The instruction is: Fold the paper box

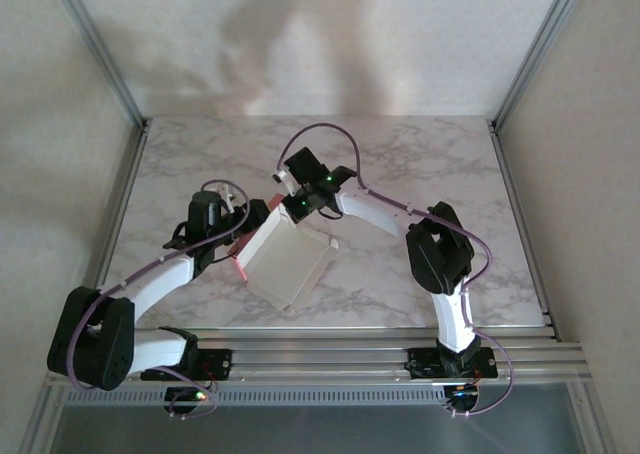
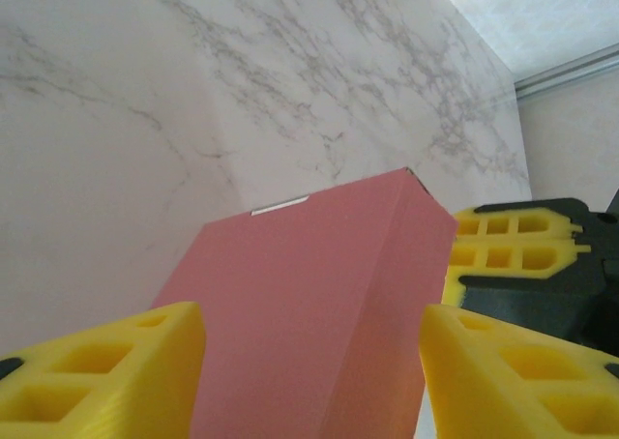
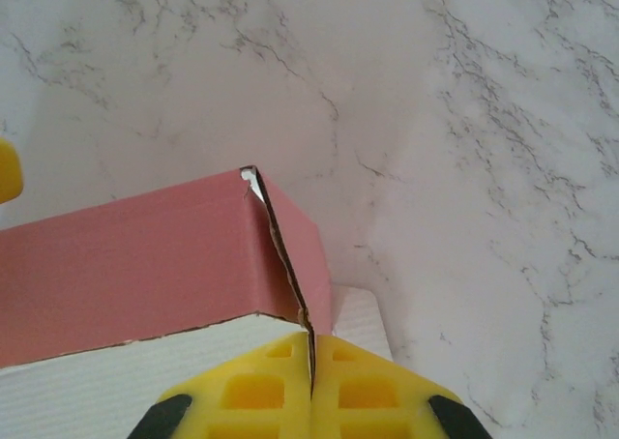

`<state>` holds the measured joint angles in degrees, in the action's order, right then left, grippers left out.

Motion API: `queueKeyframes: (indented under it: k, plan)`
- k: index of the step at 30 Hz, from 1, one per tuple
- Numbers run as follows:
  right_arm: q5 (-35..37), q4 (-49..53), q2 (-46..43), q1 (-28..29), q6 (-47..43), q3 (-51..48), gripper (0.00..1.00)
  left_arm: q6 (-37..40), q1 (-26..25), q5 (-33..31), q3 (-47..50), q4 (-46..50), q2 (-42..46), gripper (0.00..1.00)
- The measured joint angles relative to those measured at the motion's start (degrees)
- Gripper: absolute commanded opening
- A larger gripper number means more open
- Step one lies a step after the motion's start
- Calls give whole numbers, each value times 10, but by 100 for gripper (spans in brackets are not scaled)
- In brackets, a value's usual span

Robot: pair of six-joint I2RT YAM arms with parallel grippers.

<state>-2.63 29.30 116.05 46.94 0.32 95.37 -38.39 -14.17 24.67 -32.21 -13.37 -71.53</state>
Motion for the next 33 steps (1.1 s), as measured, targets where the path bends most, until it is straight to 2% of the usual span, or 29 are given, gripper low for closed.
queueKeyframes:
  k: [9, 14, 20, 33]
  plan:
    - [-29, -51, -16, 0, -32, -42, 0, 2, 14, 43, -40, 48, 15, 66]
    - [-50, -71, -17, 0, -46, -51, 0, 30, 23, 62, -74, 54, 10, 73]
    - [-70, -77, -17, 0, -59, -55, 0, 44, 28, 86, -50, -3, -28, 77]
    - [-96, -77, -17, 0, -72, -58, 0, 40, 42, 107, -7, -134, -85, 78]
